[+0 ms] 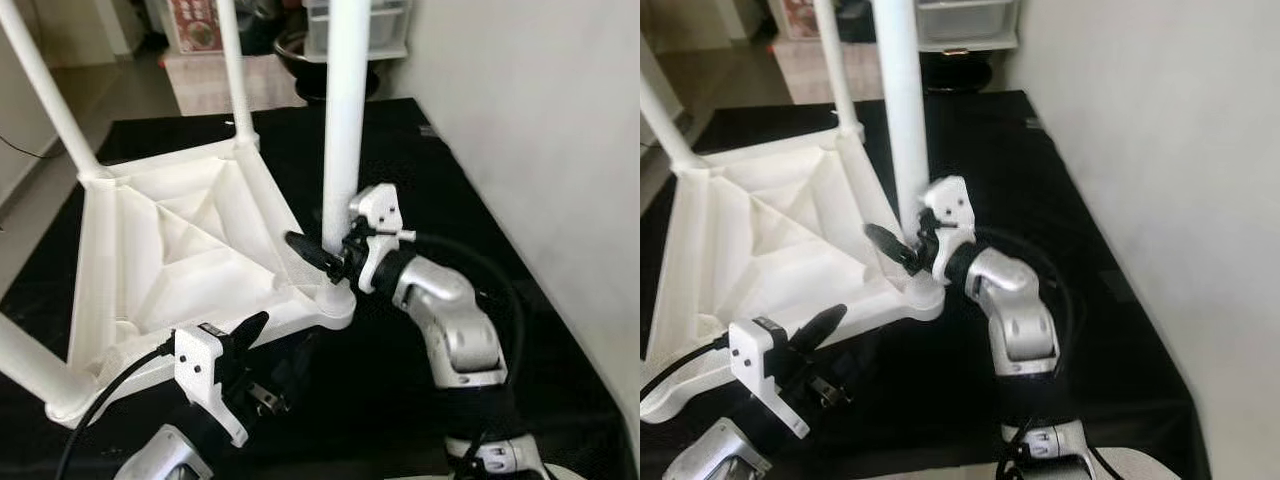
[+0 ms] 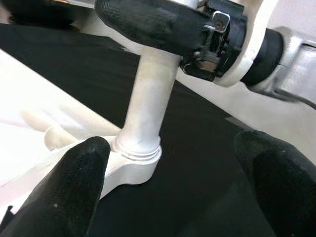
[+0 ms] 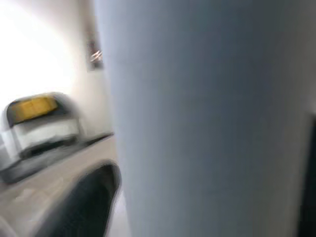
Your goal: Building children table
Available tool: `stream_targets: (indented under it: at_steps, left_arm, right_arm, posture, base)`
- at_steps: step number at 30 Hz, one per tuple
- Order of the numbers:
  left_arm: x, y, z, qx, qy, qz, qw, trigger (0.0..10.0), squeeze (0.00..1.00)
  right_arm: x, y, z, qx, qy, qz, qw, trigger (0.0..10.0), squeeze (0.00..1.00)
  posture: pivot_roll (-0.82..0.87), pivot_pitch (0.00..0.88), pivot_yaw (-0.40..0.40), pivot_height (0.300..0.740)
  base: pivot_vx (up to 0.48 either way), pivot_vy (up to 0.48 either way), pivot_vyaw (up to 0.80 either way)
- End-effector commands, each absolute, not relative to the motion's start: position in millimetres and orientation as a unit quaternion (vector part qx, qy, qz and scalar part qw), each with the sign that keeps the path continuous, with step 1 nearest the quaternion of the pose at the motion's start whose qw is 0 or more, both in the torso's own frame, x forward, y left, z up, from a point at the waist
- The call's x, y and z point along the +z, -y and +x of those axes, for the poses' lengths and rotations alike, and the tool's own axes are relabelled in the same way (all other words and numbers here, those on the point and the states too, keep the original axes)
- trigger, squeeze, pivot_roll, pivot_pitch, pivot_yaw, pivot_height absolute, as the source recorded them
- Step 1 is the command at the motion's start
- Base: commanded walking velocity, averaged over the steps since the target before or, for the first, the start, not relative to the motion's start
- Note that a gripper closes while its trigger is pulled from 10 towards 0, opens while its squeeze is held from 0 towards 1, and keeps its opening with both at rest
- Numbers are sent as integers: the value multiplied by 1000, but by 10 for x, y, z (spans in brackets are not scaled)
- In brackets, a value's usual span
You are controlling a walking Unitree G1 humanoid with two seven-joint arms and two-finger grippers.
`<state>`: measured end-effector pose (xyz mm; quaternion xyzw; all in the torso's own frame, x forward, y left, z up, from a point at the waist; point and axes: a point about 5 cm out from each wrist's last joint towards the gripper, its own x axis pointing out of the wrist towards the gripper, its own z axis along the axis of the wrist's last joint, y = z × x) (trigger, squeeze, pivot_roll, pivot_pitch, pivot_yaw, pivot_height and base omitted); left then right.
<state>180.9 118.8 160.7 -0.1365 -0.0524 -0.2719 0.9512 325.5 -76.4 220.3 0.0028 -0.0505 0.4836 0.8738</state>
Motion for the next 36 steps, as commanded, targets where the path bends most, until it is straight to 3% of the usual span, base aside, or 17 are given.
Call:
stream_targets:
  at_steps: [1,2,3,4,5,6,7,9,14,27,28,30,31,32,33,36]
  left_arm:
    - [1609,-1179,1791,-274,50,-133,951,10000,0]
    - [1609,-1179,1791,-274,50,-133,951,10000,0]
    - [1611,-1174,1786,-274,50,-133,951,10000,0]
    - [1611,-1174,1786,-274,50,-133,951,10000,0]
    - [1614,-1172,1778,-273,51,-131,952,10000,0]
    - [1619,-1170,1767,-271,52,-129,952,10000,0]
    - [1619,-1170,1767,-271,52,-129,952,10000,0]
    - [1628,-1168,1740,-268,53,-121,954,10000,0]
    - [1647,-1167,1722,-268,55,-114,955,10000,0]
    - [1659,-1145,1667,-276,52,-83,956,10000,0]
    - [1664,-1149,1651,-274,52,-71,958,10000,0]
    - [1667,-1151,1645,-271,52,-68,959,10000,0]
    - [1670,-1148,1637,-269,53,-65,959,10000,0]
    - [1672,-1145,1632,-268,53,-62,960,10000,0]
    - [1675,-1147,1628,-264,54,-60,961,10000,0]
    - [1676,-1152,1625,-259,54,-59,963,10000,0]
  right_arm:
    - [2204,724,3273,522,54,5,851,10000,1000]
    - [2204,724,3273,522,54,5,851,10000,1000]
    - [2189,741,3272,552,50,-4,832,10000,867]
    - [2189,741,3272,552,50,-4,832,10000,867]
    - [2141,766,3282,583,39,-21,811,10000,0]
    - [2096,804,3291,613,30,-44,788,10000,0]
    - [2096,804,3291,613,30,-44,788,10000,0]
    - [2064,883,3340,646,6,-61,761,10000,0]
    - [1953,910,3480,646,-40,-59,760,10000,0]
    - [1881,966,3598,646,-60,-47,760,10000,0]
    - [1936,999,3639,648,-56,-47,758,9098,0]
    - [1957,1014,3656,649,-54,-47,757,9098,0]
    - [1983,1034,3671,649,-51,-47,758,4392,0]
    - [2000,1048,3681,649,-50,-46,758,4392,0]
    - [2013,1069,3685,650,-48,-45,757,0,0]
    - [2024,1096,3687,652,-47,-44,755,0,0]
  posture:
    - [39,107,-13,740]
    - [39,107,-13,740]
    - [42,110,-15,740]
    - [42,110,-15,740]
    - [47,113,-14,740]
    - [53,115,-16,740]
    - [53,115,-16,740]
    - [58,115,-16,740]
    - [69,122,-18,740]
    - [85,126,-4,740]
    - [85,125,-2,740]
    - [85,125,-2,740]
    - [85,125,-1,740]
    - [86,125,0,740]
    - [86,125,0,740]
    - [85,125,1,740]
  base:
    - [0,0,0]
    - [0,0,0]
    - [0,0,0]
    - [0,0,0]
    - [0,0,0]
    - [0,0,0]
    - [0,0,0]
    - [0,0,0]
    - [0,0,0]
    - [0,0,0]
    - [0,0,0]
    - [0,0,0]
    - [0,0,0]
    - [0,0,0]
    - [0,0,0]
    - [0,0,0]
